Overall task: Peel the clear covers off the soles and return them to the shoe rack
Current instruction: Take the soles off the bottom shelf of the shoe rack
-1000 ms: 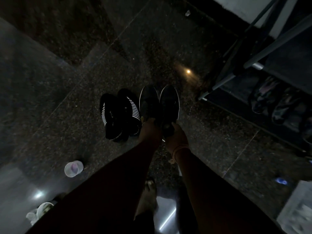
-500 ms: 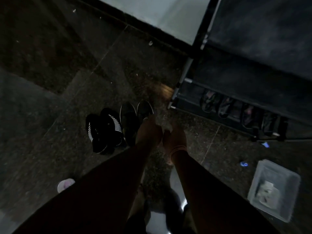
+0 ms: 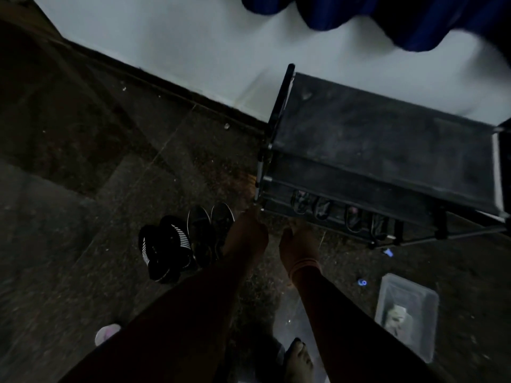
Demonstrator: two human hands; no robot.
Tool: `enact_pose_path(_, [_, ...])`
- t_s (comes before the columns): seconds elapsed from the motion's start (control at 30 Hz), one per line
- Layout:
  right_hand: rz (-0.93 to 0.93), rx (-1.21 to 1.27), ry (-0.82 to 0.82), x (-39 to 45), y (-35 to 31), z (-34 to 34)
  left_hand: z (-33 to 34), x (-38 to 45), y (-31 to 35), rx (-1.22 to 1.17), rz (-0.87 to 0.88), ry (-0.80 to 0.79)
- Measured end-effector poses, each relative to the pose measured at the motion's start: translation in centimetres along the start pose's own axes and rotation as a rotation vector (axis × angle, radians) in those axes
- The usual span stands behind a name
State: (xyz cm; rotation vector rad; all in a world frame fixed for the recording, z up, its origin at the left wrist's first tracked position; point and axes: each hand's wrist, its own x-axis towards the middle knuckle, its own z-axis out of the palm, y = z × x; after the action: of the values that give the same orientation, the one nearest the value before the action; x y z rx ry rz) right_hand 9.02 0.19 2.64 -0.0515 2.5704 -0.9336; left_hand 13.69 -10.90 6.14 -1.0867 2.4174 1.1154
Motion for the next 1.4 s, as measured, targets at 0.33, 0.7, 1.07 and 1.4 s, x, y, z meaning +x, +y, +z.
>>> enact_pose_path(0.33, [0.009,-0.041,0.111,-3.0,-0.9,-10.0,-1.1,-3.9,8.2,0.002,0.253,0.062])
enact_pose_path(0.7, [0.06,0.01,0.162,-5.0,4.7,-17.6,6.0,-6.6,12.4,0.022,0.324,0.062])
enact_pose_path(1.07, [0.181,-0.049,0.109,-0.6,12.9,-15.6,15.2,-2.4,10.7,-0.011,0.2,0.008])
enact_pose_path(1.4, [-0.066,0.043,0.214,12.8,21.7,-0.3,24.5,13.3,3.0,-0.045,0.186,0.088])
